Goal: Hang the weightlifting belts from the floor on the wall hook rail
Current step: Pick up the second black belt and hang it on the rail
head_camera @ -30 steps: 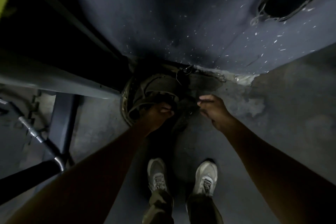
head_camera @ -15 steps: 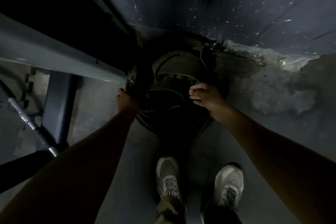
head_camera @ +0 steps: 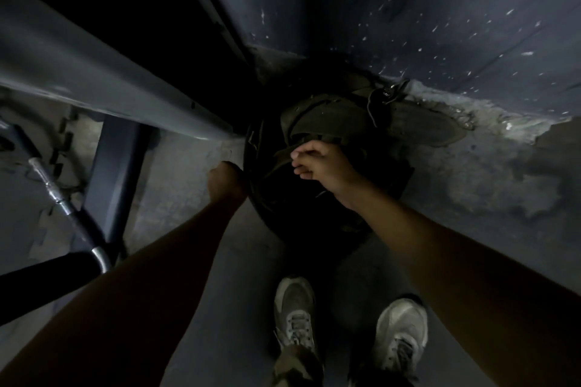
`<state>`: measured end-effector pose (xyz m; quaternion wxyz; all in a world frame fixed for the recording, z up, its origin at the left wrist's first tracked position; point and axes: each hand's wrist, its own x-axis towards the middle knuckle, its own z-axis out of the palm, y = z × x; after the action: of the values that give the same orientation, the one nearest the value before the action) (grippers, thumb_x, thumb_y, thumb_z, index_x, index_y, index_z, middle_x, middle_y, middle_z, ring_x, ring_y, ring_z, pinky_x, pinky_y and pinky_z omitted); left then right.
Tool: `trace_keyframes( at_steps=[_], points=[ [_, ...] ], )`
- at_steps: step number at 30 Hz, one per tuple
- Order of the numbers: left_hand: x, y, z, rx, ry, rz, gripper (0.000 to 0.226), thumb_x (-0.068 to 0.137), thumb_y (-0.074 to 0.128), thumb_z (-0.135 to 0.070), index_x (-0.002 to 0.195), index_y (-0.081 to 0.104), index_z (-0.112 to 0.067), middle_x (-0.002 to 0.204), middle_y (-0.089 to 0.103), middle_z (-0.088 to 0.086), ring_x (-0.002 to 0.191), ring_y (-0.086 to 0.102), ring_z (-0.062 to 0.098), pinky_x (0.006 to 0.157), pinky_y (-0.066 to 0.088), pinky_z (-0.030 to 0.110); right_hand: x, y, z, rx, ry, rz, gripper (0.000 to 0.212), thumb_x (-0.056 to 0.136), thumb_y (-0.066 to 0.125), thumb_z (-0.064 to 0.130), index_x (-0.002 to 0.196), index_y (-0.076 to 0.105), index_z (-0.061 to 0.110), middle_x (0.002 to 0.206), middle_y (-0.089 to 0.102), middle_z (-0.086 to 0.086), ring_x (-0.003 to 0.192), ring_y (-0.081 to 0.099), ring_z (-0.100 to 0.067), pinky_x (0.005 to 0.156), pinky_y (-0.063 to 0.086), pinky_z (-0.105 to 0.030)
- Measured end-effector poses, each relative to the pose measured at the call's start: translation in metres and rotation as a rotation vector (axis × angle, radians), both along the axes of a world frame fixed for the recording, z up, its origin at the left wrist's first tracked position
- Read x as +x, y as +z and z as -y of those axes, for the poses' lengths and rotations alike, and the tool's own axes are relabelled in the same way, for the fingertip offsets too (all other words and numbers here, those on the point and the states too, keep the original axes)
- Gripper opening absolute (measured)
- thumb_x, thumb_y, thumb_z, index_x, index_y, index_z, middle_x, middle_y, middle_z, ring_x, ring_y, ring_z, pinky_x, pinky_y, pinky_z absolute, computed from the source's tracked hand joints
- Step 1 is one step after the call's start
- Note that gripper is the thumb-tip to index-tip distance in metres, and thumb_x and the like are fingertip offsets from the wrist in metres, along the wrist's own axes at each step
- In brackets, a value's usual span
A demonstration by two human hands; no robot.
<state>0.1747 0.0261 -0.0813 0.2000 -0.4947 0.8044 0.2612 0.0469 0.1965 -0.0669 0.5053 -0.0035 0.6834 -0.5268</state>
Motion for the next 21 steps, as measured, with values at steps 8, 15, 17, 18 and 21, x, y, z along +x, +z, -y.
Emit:
trace_keyframes(
  at_steps=[8, 15, 17, 18, 21],
  points=[
    [-0.004, -0.051, 0.013, 0.265, 0.293, -0.032, 0.049, 0.101, 0.051, -0.024, 0.141, 0.036, -0.001, 0.129, 0.057, 0.029, 0.092, 0.061, 0.037, 0.073, 0.055, 0.043, -0.008, -0.028, 0.017, -0.036, 0.002, 0.018, 0.005, 0.099, 0.068, 0.020, 0.100, 0.069, 0.016, 0.092, 0.073, -0.002, 0.087, 0.071, -0.014, 0.080, 0.057, -0.026],
    [0.011, 0.005, -0.037, -0.142, -0.276, -0.074, 0.028, 0.103, 0.043, -0.010, 0.120, 0.063, -0.002, 0.106, 0.072, 0.022, 0.099, 0.069, 0.040, 0.081, 0.052, 0.041, -0.009, -0.007, 0.030, -0.032, -0.089, 0.083, 0.018, 0.099, 0.069, 0.031, 0.105, 0.068, 0.015, 0.108, 0.073, -0.008, 0.101, 0.072, -0.017, 0.084, 0.059, -0.026],
    [0.015, 0.034, -0.050, -0.147, -0.372, -0.039, 0.024, 0.102, 0.044, -0.008, 0.114, 0.064, -0.001, 0.099, 0.074, 0.019, 0.090, 0.072, 0.035, 0.074, 0.052, 0.035, -0.005, 0.008, 0.041, 0.026, 0.017, 0.079, 0.034, 0.096, 0.069, 0.043, 0.114, 0.066, 0.014, 0.114, 0.071, -0.007, 0.103, 0.070, -0.016, 0.085, 0.059, -0.031],
    [0.014, 0.047, -0.056, -0.145, -0.425, -0.018, 0.024, 0.102, 0.045, -0.010, 0.115, 0.064, -0.003, 0.094, 0.075, 0.017, 0.085, 0.073, 0.033, 0.072, 0.055, 0.034, -0.003, 0.016, 0.047, 0.063, 0.055, 0.079, 0.043, 0.094, 0.071, 0.048, 0.118, 0.066, 0.012, 0.117, 0.071, -0.007, 0.103, 0.070, -0.017, 0.086, 0.060, -0.035],
    [-0.002, 0.085, -0.078, -0.113, -0.539, -0.008, 0.026, 0.103, 0.045, -0.016, 0.119, 0.061, -0.003, 0.092, 0.074, 0.014, 0.080, 0.074, 0.034, 0.063, 0.052, 0.034, -0.007, 0.033, 0.059, 0.247, 0.123, -0.115, 0.056, 0.086, 0.078, 0.051, 0.122, 0.069, 0.009, 0.121, 0.073, -0.011, 0.111, 0.070, -0.030, 0.096, 0.060, -0.046]
  ],
)
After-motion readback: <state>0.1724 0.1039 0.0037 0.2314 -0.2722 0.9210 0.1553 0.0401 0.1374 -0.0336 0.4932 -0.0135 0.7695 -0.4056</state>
